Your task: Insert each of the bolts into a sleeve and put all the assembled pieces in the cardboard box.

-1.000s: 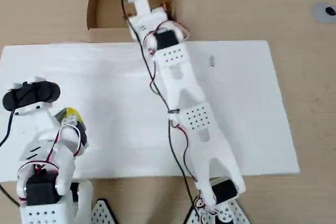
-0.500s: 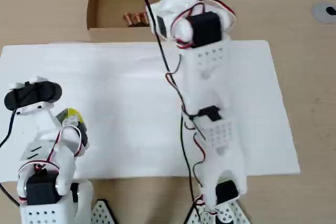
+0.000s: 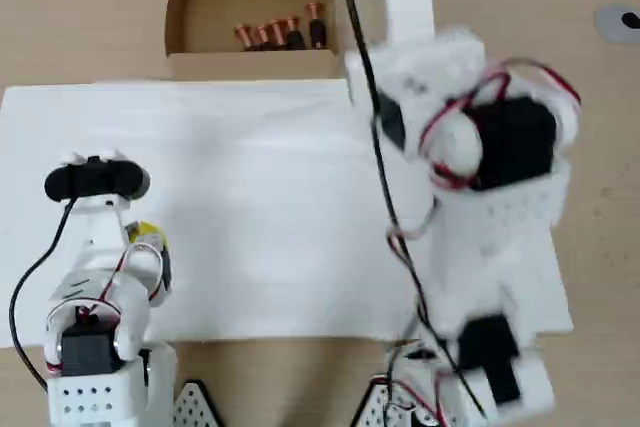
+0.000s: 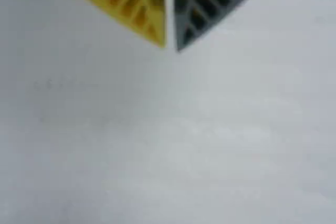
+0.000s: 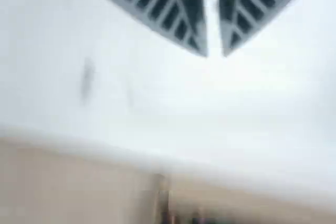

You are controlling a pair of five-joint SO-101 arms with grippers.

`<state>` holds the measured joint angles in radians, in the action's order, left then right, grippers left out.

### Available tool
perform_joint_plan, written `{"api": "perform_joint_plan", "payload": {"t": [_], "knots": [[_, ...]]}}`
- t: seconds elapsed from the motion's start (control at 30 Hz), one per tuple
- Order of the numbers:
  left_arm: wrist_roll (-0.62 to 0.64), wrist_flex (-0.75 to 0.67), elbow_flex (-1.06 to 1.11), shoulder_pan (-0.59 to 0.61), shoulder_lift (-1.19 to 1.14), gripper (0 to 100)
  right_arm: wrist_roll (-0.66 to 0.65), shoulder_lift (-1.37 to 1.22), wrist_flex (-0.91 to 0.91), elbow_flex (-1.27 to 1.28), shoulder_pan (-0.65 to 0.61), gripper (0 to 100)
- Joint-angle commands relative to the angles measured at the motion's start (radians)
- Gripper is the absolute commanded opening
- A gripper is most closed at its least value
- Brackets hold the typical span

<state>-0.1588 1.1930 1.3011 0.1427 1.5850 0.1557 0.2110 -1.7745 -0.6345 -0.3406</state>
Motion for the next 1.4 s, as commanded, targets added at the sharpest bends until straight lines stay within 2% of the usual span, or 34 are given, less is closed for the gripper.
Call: {"api": "perform_joint_plan", "payload": {"t": [0.0, 0.33, 0.57, 0.67, 0.87, 1.1, 1.37], "knots": [[0.055, -0.017, -0.009, -0.006, 0.008, 1, 0.012, 0.229, 0.035, 0.432, 0.033, 0.9], [0.267, -0.009, 0.011, -0.006, 0.008, 1, 0.008, 0.68, 0.396, 1.348, 0.168, 0.9], [0.334, 0.071, 0.023, 0.071, 0.008, 1, 0.005, 1.009, 0.661, 1.848, 0.18, 0.9], [0.334, 0.083, 0.074, 0.074, 0.008, 1, 0.003, 1.152, 0.715, 1.972, 0.182, 0.9], [0.334, 0.009, 0.233, 0.075, 0.008, 1, 0.003, 1.42, 0.732, 2.167, 0.182, 0.9], [0.331, 0.012, 0.232, 0.077, 0.008, 1, 0.003, 1.71, 0.726, 2.324, 0.182, 0.9], [0.33, 0.012, 0.232, 0.075, 0.008, 1, 0.005, 1.709, 0.698, 2.322, 0.182, 0.9]]}}
